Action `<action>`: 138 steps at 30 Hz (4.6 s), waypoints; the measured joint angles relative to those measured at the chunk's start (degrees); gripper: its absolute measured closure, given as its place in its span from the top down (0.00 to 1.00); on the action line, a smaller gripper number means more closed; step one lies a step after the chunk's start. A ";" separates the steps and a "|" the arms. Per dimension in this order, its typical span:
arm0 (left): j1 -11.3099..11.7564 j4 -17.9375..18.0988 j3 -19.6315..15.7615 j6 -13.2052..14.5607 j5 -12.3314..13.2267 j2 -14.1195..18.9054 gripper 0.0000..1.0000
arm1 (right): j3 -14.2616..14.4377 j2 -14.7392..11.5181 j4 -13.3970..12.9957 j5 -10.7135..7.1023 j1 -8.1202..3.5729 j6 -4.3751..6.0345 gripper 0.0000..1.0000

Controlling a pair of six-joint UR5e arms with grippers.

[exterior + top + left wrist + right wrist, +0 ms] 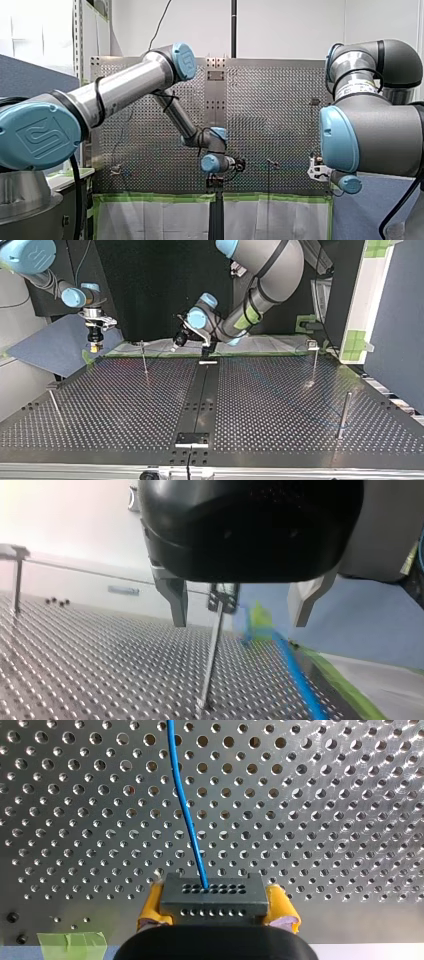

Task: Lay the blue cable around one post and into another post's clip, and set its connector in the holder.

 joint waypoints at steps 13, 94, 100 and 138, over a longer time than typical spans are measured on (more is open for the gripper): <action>-5.54 -2.31 -0.04 -1.76 -0.15 0.69 1.00 | -0.02 0.00 0.01 -0.17 0.00 0.06 0.24; -9.47 -6.95 4.62 -4.98 -15.21 -3.06 1.00 | 0.01 0.02 0.88 -0.62 0.34 -0.03 0.24; -9.32 -6.93 4.61 -3.81 -15.34 -3.06 1.00 | 0.02 0.01 1.23 -0.61 0.44 -0.22 0.24; -8.29 -7.57 3.81 -2.40 -16.80 -3.06 1.00 | 9.10 -4.28 1.51 -5.05 -1.37 -8.57 0.24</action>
